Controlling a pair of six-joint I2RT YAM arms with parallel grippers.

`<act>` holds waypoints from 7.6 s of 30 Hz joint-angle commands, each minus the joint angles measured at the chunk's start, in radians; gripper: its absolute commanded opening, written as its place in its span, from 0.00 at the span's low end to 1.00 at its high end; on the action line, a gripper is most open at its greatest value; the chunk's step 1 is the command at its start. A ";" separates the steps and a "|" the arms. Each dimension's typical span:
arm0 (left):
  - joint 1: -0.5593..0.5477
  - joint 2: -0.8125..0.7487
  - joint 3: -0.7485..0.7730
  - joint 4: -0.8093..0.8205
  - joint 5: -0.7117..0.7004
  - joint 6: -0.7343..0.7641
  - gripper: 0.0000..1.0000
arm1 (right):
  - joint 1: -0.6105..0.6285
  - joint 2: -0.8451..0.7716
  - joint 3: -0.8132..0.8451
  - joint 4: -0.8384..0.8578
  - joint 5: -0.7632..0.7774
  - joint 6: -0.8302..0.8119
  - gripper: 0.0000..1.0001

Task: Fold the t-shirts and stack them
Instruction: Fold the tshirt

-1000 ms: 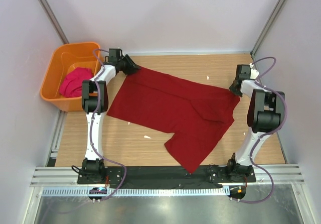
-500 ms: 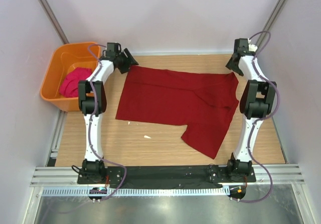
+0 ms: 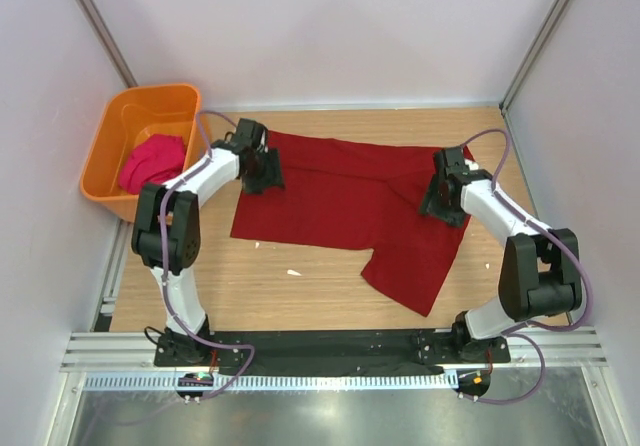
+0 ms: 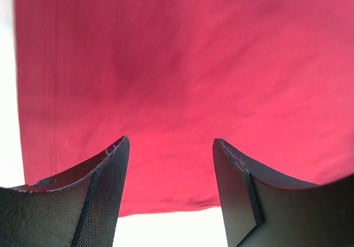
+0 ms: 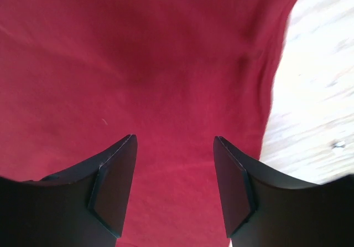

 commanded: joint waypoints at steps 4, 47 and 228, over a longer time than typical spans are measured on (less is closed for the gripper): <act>0.003 -0.033 -0.239 -0.028 -0.098 0.020 0.64 | 0.008 -0.010 -0.092 0.133 0.014 -0.024 0.64; 0.169 -0.329 -0.605 0.025 -0.097 -0.150 0.53 | 0.010 -0.512 -0.508 -0.197 -0.104 0.381 0.48; -0.363 -0.028 -0.440 -0.174 0.284 -0.021 0.51 | -0.243 0.597 0.496 0.268 -0.133 0.028 0.56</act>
